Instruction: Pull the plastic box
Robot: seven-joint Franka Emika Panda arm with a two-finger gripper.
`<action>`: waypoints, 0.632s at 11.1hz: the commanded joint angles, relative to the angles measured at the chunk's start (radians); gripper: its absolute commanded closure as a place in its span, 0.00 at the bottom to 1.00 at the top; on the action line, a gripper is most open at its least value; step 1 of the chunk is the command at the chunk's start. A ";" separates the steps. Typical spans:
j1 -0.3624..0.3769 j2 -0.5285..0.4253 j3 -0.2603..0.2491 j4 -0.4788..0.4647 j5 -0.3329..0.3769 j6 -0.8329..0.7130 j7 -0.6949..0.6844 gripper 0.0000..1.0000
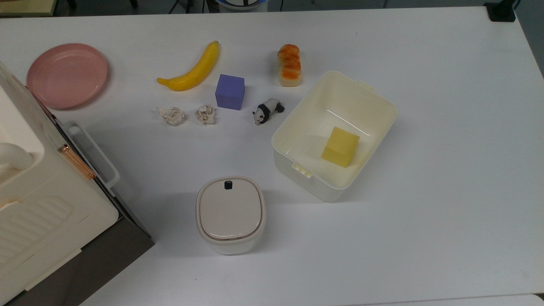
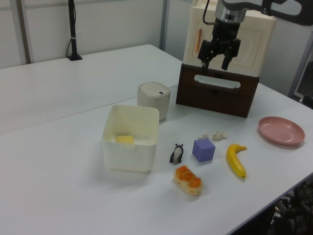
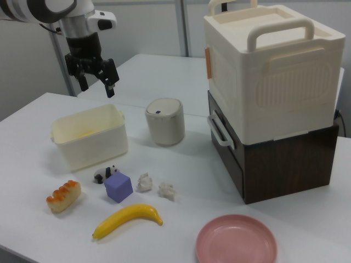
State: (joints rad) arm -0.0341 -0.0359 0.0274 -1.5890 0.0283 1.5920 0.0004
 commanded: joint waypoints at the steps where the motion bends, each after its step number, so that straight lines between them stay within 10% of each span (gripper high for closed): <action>1: 0.008 -0.032 0.012 -0.069 0.021 0.100 -0.037 0.00; 7: 0.007 0.005 0.113 -0.100 0.053 0.232 -0.441 0.00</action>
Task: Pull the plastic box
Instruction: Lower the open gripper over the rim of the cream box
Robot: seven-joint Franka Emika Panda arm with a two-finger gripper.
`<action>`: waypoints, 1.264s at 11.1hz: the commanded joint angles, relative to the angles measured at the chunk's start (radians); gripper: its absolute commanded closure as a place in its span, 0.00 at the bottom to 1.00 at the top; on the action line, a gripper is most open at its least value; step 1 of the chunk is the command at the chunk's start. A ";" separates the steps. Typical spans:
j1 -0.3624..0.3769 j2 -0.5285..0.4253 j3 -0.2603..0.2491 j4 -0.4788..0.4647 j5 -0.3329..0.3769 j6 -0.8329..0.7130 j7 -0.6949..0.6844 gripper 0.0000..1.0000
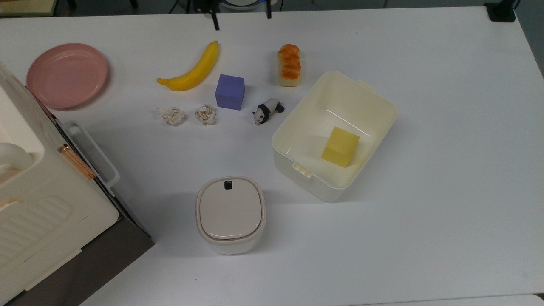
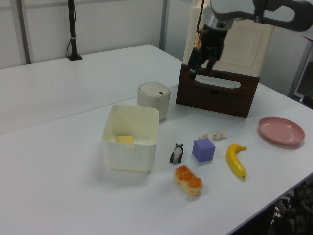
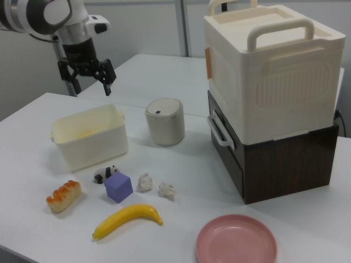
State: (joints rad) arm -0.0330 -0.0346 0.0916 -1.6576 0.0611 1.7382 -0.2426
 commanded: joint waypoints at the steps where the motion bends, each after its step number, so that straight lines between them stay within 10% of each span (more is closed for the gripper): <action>1: 0.007 0.028 0.084 -0.027 0.019 0.113 -0.274 0.00; 7: 0.114 0.246 0.126 0.036 -0.106 0.299 -0.291 0.00; 14: 0.145 0.282 0.126 -0.010 -0.175 0.290 -0.354 0.00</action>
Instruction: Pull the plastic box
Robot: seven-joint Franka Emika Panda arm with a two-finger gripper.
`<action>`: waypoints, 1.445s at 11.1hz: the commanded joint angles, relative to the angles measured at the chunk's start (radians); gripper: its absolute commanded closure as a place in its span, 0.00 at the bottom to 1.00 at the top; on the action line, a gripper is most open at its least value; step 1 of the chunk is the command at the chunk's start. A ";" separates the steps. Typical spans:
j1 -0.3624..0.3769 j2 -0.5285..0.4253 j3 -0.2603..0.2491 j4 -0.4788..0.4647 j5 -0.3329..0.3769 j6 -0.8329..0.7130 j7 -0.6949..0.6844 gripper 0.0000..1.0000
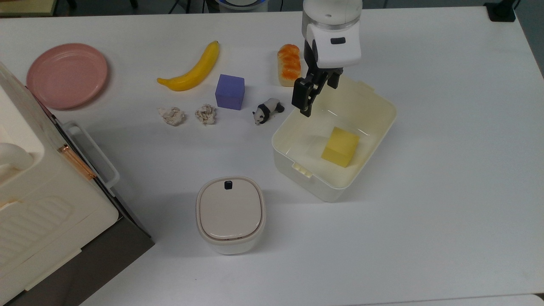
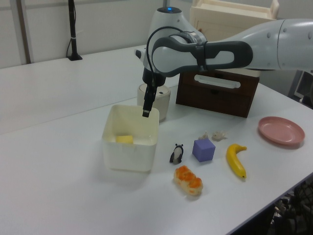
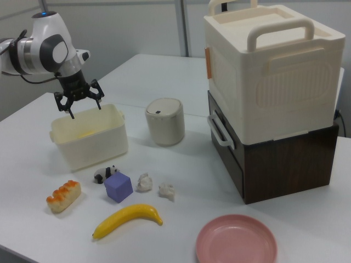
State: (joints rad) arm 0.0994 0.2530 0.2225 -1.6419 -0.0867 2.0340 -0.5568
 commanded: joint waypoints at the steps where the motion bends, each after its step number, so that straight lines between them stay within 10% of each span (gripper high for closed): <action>1: 0.016 0.009 -0.005 -0.024 -0.039 -0.006 -0.043 0.00; 16: 0.029 -0.076 -0.060 -0.240 -0.148 -0.038 -0.080 0.00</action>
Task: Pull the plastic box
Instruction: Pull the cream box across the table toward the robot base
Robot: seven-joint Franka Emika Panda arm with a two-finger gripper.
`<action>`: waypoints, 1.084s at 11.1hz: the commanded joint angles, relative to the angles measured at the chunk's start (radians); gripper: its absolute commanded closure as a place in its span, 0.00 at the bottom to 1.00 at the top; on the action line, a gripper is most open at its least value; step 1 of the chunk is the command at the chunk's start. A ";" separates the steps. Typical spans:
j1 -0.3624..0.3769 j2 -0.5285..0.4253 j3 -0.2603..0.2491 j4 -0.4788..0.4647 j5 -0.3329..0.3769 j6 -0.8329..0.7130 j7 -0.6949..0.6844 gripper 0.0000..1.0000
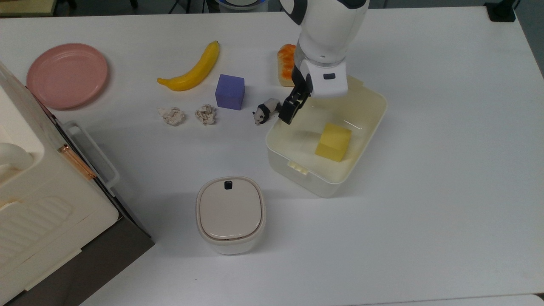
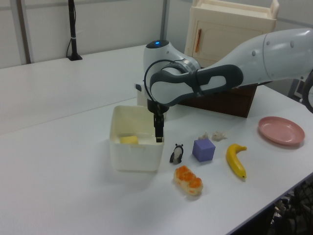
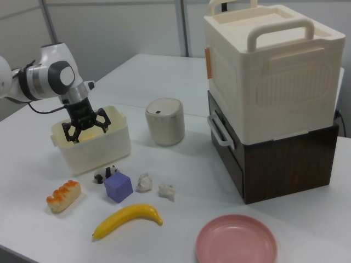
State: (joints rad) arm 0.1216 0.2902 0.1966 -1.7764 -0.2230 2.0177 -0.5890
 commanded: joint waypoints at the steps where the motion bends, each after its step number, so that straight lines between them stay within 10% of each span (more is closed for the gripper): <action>1: 0.006 -0.129 -0.042 -0.124 -0.012 -0.024 -0.061 0.00; 9: 0.006 -0.180 -0.072 -0.172 -0.009 -0.020 -0.088 0.00; 12: 0.013 -0.172 -0.063 -0.068 0.078 -0.014 0.213 0.00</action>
State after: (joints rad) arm 0.1200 0.1426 0.1322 -1.9084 -0.2178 2.0032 -0.6095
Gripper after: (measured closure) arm 0.000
